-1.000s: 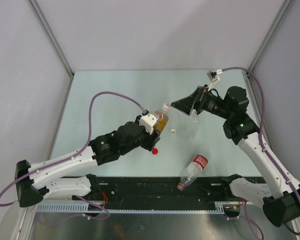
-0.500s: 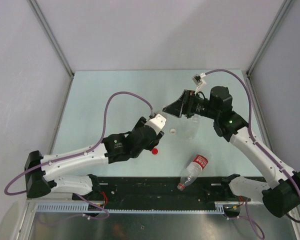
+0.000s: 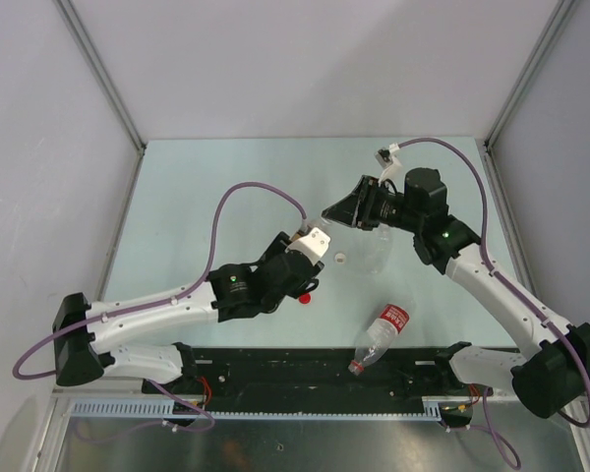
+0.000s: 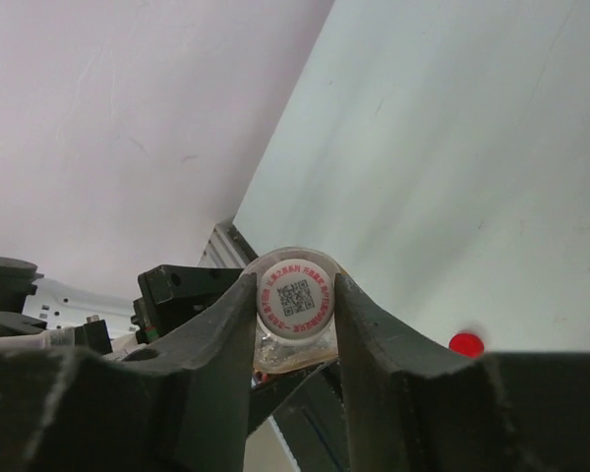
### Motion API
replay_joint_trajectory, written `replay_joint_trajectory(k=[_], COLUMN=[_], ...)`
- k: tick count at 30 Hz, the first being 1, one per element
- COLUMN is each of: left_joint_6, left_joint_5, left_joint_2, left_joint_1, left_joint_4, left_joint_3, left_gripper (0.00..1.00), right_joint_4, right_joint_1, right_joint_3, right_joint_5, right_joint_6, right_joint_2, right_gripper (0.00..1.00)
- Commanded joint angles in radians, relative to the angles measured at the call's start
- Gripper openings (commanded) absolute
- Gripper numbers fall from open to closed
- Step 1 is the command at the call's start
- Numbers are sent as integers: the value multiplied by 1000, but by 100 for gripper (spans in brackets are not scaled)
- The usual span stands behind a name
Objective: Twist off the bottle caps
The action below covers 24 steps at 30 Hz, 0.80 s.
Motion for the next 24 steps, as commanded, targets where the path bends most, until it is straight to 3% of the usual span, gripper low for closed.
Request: replay_joint_trajectory(k=[1,4,6,13,24], left_joint_6=[-19,-20,-25,-19,81], left_joint_5=[-39,-40,-38,79,655], left_joint_2=[5,3,-1,-17,-168], left_joint_1=[-10,-10,-10,-8,24], left_joint_4=[8,6,7,33,305], left_joint_3=[47,46,44,25,-97], left_gripper=[0,0,0,0,0], right_joint_4=[40,41,41,49,133], right_joint_1=[3,4,4,1,-35], right_joint_3=[44,43,44,44,44], right_joint_5=[4,-8,-15,-62,-309], right_joint_6=[13,8,-1,-64,-158], right_joint_2=[5,5,3,-24,-76], right_gripper=[31,9,2,0,0])
